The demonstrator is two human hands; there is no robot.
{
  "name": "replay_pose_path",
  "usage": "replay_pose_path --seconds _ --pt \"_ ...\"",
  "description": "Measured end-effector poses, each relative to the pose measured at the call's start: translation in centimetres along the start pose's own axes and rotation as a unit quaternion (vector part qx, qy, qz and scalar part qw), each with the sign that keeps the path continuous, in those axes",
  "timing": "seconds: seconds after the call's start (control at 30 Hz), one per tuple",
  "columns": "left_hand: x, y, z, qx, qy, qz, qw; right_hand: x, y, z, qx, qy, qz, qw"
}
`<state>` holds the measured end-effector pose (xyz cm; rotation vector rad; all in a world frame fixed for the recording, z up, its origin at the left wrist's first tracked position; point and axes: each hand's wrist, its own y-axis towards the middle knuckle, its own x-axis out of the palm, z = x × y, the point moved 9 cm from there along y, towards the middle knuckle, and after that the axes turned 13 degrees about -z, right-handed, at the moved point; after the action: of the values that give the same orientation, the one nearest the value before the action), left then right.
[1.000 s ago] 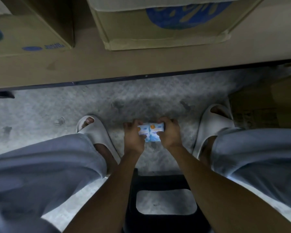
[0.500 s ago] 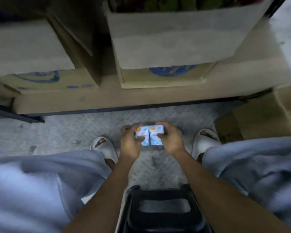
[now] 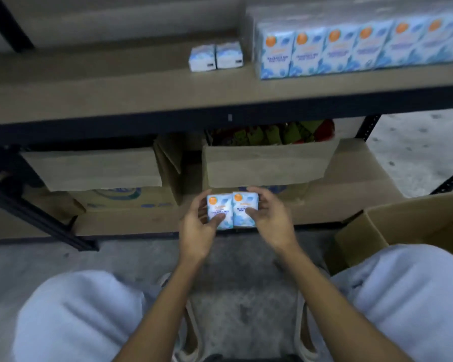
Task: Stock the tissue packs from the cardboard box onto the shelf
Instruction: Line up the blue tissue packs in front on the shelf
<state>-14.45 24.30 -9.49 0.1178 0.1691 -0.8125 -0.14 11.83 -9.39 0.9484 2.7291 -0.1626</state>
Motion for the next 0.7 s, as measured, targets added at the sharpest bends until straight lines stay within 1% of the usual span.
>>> replay_pose_path --seconds 0.17,0.3,0.4,0.47,0.57,0.7 --pt "-2.3 0.9 8.3 0.083 -0.036 0.031 0.995 -2.1 1.1 -8.8 -0.066 -0.025 -0.004 0.997" --pt "-4.2 1.8 14.0 0.135 -0.046 0.046 0.989 -3.5 1.8 -15.3 -0.12 -0.046 -0.004 0.992" --pt "-5.4 2.8 17.8 0.166 -0.035 0.056 0.984 -4.3 2.6 -19.1 -0.141 -0.062 0.002 0.988" --pt "-6.0 3.9 19.6 0.17 -0.016 0.065 0.983 -4.8 3.6 -21.1 -0.148 -0.064 0.01 0.987" --pt "-6.8 6.0 21.1 0.148 0.002 0.071 0.986 -5.2 5.6 -23.0 -0.146 -0.068 0.012 0.987" --pt "-7.4 8.8 22.4 0.143 0.068 0.079 0.984 -5.7 8.3 -23.9 -0.138 -0.089 0.013 0.986"
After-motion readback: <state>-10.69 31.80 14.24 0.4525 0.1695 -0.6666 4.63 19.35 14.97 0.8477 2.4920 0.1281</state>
